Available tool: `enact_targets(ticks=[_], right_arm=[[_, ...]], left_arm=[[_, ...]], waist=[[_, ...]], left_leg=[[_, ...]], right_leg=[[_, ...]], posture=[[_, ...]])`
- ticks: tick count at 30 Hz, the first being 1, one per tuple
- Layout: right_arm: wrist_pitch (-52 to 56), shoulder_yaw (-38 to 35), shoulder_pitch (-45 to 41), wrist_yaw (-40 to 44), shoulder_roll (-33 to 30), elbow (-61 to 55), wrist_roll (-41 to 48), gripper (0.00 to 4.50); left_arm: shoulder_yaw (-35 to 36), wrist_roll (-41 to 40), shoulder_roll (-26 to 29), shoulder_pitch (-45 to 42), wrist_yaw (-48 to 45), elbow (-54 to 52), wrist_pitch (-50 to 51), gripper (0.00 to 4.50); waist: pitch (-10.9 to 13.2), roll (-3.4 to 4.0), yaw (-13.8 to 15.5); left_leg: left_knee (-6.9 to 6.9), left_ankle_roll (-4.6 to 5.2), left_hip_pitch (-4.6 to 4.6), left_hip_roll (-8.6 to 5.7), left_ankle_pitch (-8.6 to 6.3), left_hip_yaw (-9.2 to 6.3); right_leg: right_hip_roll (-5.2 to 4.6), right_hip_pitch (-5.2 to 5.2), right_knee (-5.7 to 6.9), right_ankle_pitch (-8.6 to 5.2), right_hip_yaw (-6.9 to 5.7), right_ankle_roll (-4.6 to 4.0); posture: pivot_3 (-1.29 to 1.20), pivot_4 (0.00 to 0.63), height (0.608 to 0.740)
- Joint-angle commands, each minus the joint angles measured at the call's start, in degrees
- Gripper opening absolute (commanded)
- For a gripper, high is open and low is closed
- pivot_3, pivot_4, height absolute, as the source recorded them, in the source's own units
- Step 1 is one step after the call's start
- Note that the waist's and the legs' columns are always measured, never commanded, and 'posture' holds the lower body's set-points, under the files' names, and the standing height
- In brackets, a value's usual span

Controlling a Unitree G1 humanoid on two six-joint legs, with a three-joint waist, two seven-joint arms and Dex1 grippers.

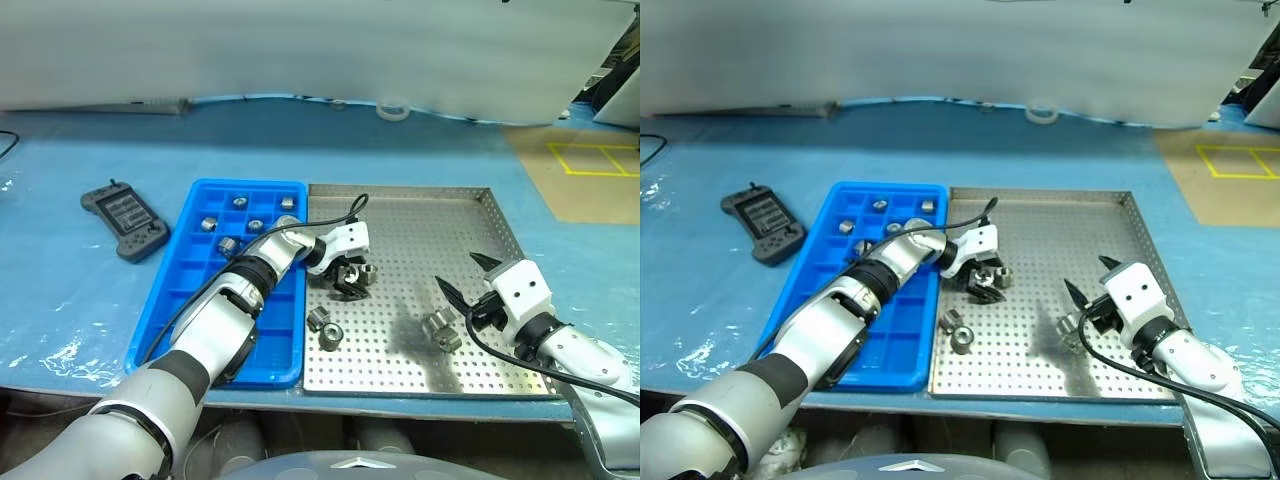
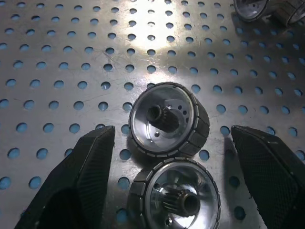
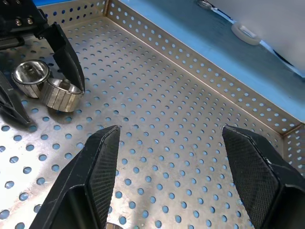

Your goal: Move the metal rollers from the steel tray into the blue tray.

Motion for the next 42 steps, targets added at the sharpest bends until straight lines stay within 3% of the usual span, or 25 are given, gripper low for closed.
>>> enact_targets(ticks=[1, 12, 15, 18, 21, 24, 29, 35, 42], right_arm=[[-1.80, -0.71, -0.23, -0.63, 0.30, -0.50, -1.21, 3.56], [-3.61, -0.13, -2.52, -0.90, 1.03, 2.52, -2.39, 3.56], [-3.71, 0.16, -3.46, -0.91, 1.24, 2.88, -2.34, 3.60], [-3.97, 0.40, -3.98, -0.80, 1.16, 3.31, -2.47, 3.60], [-4.29, 0.43, -4.13, -0.73, 1.14, 3.67, -2.58, 3.60], [-4.74, 0.55, -4.25, -0.83, 1.17, 4.21, -2.83, 3.60], [-5.04, 1.03, -4.65, -0.78, 1.29, 4.36, -3.09, 3.60], [-5.26, 0.72, -5.40, 0.37, 1.05, 4.89, -1.73, 3.60], [-4.55, 7.40, -11.57, 5.59, -5.03, -1.56, -5.39, 3.60]], left_arm=[[-0.05, 1.73, 0.73, -1.81, -1.73, 1.08, -1.39, 4.08], [-0.03, 5.69, 4.42, -2.09, -0.77, 3.37, -5.59, 4.08], [0.22, 6.15, 4.13, -2.26, 1.66, 3.72, -5.81, 3.47], [0.18, 6.42, 4.01, -2.79, 1.57, 4.07, -5.48, 2.57], [0.44, 6.18, 4.40, -2.82, 0.10, 3.82, -5.89, 2.57], [0.30, 6.42, 5.12, -2.63, -1.23, 3.58, -6.50, 1.78], [0.58, 5.43, 6.37, -2.03, -6.90, 2.04, -8.64, 1.75], [10.06, -4.82, 6.02, -5.96, -13.60, -1.33, -4.71, 1.75], [13.64, -9.47, 6.08, -5.31, -17.68, -6.96, 0.07, 1.75]], waist=[[0.00, 0.00, -0.21], [0.01, -0.02, -2.05], [0.01, -0.02, -2.64], [0.01, -0.02, -2.98], [0.01, -0.02, -3.09], [0.01, -0.02, -3.14], [0.02, 0.00, -3.42], [0.26, 0.10, -3.01], [0.35, 0.18, -2.59]], left_leg=[[0.00, 0.00, 0.00, 0.00, 0.00, 0.00], [-0.03, -0.02, 0.03, 0.04, 0.00, -0.01], [-0.03, -0.02, 0.01, 0.03, 0.00, -0.01], [-0.02, -0.02, 0.00, 0.01, 0.00, -0.03], [-0.03, -0.02, -0.02, 0.01, 0.00, -0.03], [-0.07, -0.02, -0.05, 0.01, 0.00, -0.03], [-0.13, -0.02, -0.04, 0.05, 0.00, -0.03], [-0.14, -0.01, -0.12, 0.00, 0.00, -0.01], [-0.02, 0.58, -0.22, -0.46, -0.11, -0.01]], right_leg=[[0.00, -0.01, 0.00, 0.00, 0.00, 0.00], [0.02, -0.03, 0.01, 0.00, -0.02, 0.00], [0.01, -0.03, 0.00, 0.00, -0.03, 0.00], [0.00, -0.02, -0.02, -0.01, -0.04, 0.00], [0.00, -0.02, -0.06, 0.00, -0.05, -0.01], [0.00, -0.05, -0.08, -0.01, -0.06, -0.01], [0.03, -0.11, -0.08, -0.01, -0.06, -0.01], [-0.02, -0.14, -0.09, -0.02, -0.07, -0.05], [-0.49, -0.11, 0.01, -0.22, -0.13, -0.42]], posture=[[-0.47, 0.150, 0.740], [-0.44, 0.150, 0.740], [-0.44, 0.150, 0.740], [-0.43, 0.150, 0.740], [-0.43, 0.150, 0.740], [-0.43, 0.150, 0.740], [-0.42, 0.150, 0.740], [-0.41, 0.150, 0.740], [-0.39, 0.150, 0.740]])
